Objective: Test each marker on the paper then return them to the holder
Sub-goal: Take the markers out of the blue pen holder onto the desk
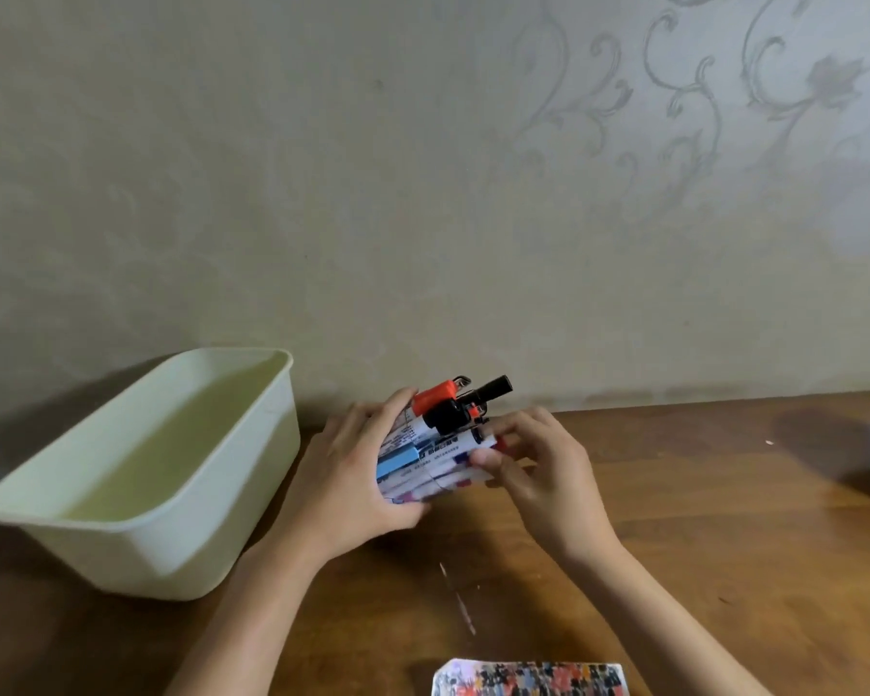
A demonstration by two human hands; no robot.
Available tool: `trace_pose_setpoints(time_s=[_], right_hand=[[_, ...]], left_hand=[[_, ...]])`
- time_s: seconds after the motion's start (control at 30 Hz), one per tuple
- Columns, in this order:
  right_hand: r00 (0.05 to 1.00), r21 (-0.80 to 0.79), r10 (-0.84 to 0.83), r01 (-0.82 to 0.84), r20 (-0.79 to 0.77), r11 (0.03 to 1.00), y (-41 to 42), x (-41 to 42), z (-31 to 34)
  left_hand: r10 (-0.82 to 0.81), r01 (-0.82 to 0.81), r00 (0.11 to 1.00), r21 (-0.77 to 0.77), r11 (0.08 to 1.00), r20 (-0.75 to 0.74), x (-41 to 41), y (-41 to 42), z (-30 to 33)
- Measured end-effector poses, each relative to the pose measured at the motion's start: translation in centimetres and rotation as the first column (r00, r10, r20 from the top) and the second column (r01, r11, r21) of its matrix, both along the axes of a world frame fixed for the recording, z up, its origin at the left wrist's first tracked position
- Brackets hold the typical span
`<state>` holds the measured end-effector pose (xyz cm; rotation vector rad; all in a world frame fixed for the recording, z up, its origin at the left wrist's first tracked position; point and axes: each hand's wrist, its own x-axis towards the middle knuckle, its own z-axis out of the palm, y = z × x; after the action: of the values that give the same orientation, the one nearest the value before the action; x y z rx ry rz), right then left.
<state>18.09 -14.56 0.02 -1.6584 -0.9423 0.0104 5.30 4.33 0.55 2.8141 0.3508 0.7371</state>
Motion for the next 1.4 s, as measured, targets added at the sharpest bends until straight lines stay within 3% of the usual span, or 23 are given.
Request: trace_pose_setpoints(time_s=[0.17,0.33,0.57,0.8,0.97,1.2,1.4], right_hand=[[0.992,0.012,0.061,-0.060,-0.111,0.998,-0.8,1.7,0.5],[0.990,-0.126,0.137,-0.138,-0.017,0.982,-0.4,0.9,-0.4],[0.997,-0.014,0.077,-0.077,-0.005,0.997,0.7,-0.8,-1.2],[0.962,0.055,0.112,-0.102,-0.248,0.993,-1.0,1.4,0.3],[0.949,-0.014,0.077,-0.085,-0.304,0.996,-0.5,1.0,-0.4],[0.947,0.066,0.137,-0.123,-0.291,0.990,-0.7,0.9,-0.1],[0.889,0.151,0.177,-0.123,-0.422,0.981,-2.0,2.6,0.3]], left_hand=[[0.012,-0.012,1.000,-0.022,1.000,-0.010,0.3,0.0,0.0],[0.035,-0.035,0.999,-0.020,0.999,-0.020,0.5,-0.1,0.0],[0.038,-0.035,0.998,0.054,0.998,-0.052,0.7,-0.4,0.1],[0.079,-0.080,0.997,-0.029,0.996,-0.026,0.7,0.0,-0.1],[0.070,-0.070,0.996,0.006,0.998,-0.048,0.9,-0.1,-0.2],[0.066,-0.068,0.997,-0.043,0.997,-0.034,0.7,0.3,-0.2],[0.054,-0.053,0.999,-0.126,0.991,0.002,0.6,1.0,-0.3]])
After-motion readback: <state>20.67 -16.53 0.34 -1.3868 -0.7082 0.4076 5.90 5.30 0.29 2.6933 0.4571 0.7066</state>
